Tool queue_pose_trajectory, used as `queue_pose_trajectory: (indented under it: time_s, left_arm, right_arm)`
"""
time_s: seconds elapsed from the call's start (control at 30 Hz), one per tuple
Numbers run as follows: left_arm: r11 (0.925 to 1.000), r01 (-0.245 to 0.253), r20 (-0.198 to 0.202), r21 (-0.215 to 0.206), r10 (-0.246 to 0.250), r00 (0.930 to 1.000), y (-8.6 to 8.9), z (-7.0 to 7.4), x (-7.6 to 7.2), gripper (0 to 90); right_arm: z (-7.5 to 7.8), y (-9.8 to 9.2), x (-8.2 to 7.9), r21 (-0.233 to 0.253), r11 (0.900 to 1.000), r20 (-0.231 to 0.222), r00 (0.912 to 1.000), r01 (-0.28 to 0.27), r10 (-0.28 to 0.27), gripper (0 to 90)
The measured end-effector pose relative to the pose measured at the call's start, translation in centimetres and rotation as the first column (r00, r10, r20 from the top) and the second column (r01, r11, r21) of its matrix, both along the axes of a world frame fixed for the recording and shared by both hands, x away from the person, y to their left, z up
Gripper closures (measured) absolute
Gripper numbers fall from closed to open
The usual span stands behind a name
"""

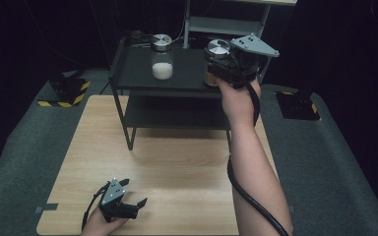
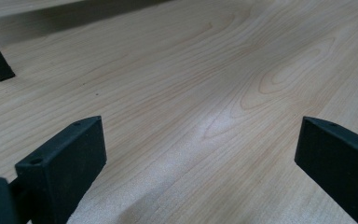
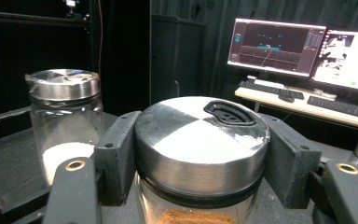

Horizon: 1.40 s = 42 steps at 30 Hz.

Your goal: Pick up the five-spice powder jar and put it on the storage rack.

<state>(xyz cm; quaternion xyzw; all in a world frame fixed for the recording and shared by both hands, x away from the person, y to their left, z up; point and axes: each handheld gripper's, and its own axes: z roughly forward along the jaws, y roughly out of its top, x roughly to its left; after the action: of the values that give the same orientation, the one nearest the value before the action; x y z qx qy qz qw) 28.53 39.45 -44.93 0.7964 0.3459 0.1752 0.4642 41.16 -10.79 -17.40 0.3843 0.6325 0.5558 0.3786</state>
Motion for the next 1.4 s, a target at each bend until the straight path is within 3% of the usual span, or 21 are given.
queue_pose_trajectory:
  time_s: [0.57,0.73,1.4]
  left_arm:
    - [1.0,0.004,0.002,0.001,-0.004,1.0,0.0,0.0,0.0,2.1]
    - [1.0,0.005,0.001,0.002,-0.005,1.0,0.0,0.0,0.0,2.1]
    - [1.0,0.007,-0.004,-0.003,-0.007,1.0,0.2,0.0,0.0,2.1]
  right_arm:
    - [-0.4,1.2,2.9,0.012,1.0,-0.037,0.9992,0.013,-0.013,35.1]
    - [-0.5,1.0,3.1,0.034,0.999,-0.038,0.9992,0.011,-0.009,35.0]
    - [-0.2,1.2,3.9,0.03,0.999,-0.058,0.9981,0.021,-0.02,35.0]
